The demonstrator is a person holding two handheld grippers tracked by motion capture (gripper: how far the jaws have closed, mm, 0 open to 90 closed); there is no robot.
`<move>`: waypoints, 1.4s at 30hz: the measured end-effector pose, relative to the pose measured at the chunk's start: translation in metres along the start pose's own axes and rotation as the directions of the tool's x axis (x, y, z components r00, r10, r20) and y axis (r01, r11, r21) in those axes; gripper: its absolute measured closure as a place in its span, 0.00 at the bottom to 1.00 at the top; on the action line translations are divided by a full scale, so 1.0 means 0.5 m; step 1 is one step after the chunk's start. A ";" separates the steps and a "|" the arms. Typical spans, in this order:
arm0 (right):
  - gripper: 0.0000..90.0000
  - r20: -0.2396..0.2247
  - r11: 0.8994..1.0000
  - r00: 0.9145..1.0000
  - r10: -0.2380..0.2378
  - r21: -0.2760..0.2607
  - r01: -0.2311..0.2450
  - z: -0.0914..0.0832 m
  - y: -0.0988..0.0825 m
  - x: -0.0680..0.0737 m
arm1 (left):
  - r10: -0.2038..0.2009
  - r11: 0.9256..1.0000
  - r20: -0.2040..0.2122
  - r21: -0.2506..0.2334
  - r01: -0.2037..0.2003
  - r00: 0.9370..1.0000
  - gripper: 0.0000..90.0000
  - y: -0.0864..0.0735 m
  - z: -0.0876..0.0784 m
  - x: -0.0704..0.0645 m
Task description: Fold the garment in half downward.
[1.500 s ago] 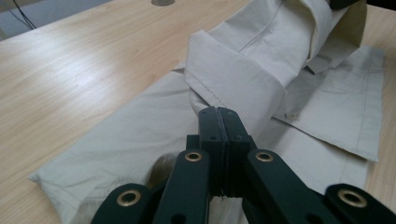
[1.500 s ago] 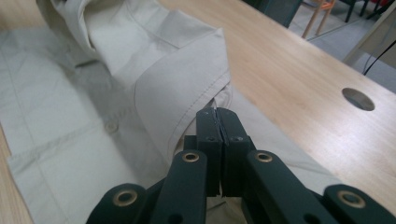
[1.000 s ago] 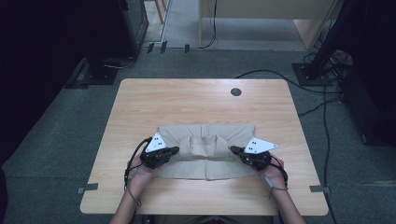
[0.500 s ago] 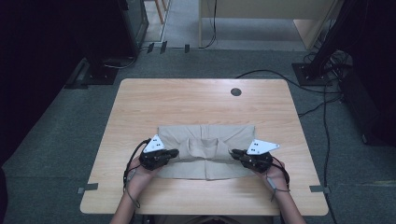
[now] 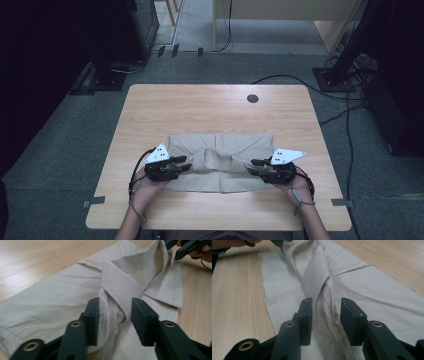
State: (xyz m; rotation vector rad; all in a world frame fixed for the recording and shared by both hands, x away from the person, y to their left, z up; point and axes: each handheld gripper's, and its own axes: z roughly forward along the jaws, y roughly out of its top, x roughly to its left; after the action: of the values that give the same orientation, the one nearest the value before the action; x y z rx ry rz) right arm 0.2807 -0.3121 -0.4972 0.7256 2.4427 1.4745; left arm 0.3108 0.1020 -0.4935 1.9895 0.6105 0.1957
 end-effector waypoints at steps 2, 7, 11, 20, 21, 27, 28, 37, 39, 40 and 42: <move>0.68 0.000 1.000 1.000 0.003 -0.007 -0.003 -0.003 0.001 -0.001 | -0.005 1.000 -0.008 -0.030 0.005 1.000 0.58 0.000 -0.006 0.003; 0.66 0.022 0.999 0.999 0.027 -0.044 -0.026 -0.017 0.001 -0.008 | -0.018 0.998 -0.023 -0.058 0.017 1.000 0.54 -0.001 -0.012 0.009; 0.64 0.037 0.997 0.998 0.044 -0.060 -0.041 -0.022 -0.001 -0.014 | -0.012 0.997 -0.044 -0.072 0.009 0.999 0.45 0.000 -0.014 0.010; 0.62 0.061 0.999 0.997 0.044 -0.031 -0.042 -0.011 -0.008 -0.017 | -0.004 1.000 -0.091 -0.029 0.001 0.996 0.42 -0.010 -0.004 0.018; 0.62 0.061 0.999 0.997 0.047 -0.025 -0.046 -0.010 -0.009 -0.017 | -0.003 1.000 -0.097 -0.025 0.000 0.995 0.42 -0.011 -0.003 0.018; 0.60 0.072 0.999 0.997 0.042 -0.003 -0.042 -0.001 -0.013 -0.018 | 0.002 1.000 -0.112 -0.002 -0.002 0.994 0.38 -0.014 0.002 0.021; 0.58 0.074 0.999 0.996 0.040 0.000 -0.041 0.000 -0.014 -0.019 | 0.002 1.000 -0.115 0.003 -0.001 0.993 0.36 -0.014 0.003 0.022; 0.53 0.101 1.000 0.995 0.009 0.026 -0.012 0.010 -0.022 -0.021 | -0.008 0.998 -0.146 0.057 0.016 0.989 0.35 -0.023 0.010 0.030; 0.52 0.106 0.999 0.994 0.008 0.032 -0.012 0.012 -0.023 -0.022 | -0.005 0.998 -0.150 0.065 0.015 0.989 0.35 -0.024 0.011 0.031; 0.51 0.108 0.999 0.994 0.008 0.033 -0.012 0.012 -0.024 -0.023 | -0.005 0.998 -0.156 0.068 0.016 0.988 0.35 -0.025 0.012 0.032; 0.51 0.108 0.999 0.994 0.015 0.042 -0.020 0.014 -0.025 -0.024 | -0.004 0.996 -0.164 0.084 0.018 0.986 0.35 -0.027 0.014 0.033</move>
State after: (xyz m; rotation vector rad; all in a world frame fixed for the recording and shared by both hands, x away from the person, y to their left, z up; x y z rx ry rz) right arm 0.2900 -0.3175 -0.5124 0.8153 2.3993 1.3559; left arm 0.3233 0.1098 -0.5108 2.0653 0.7461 0.3340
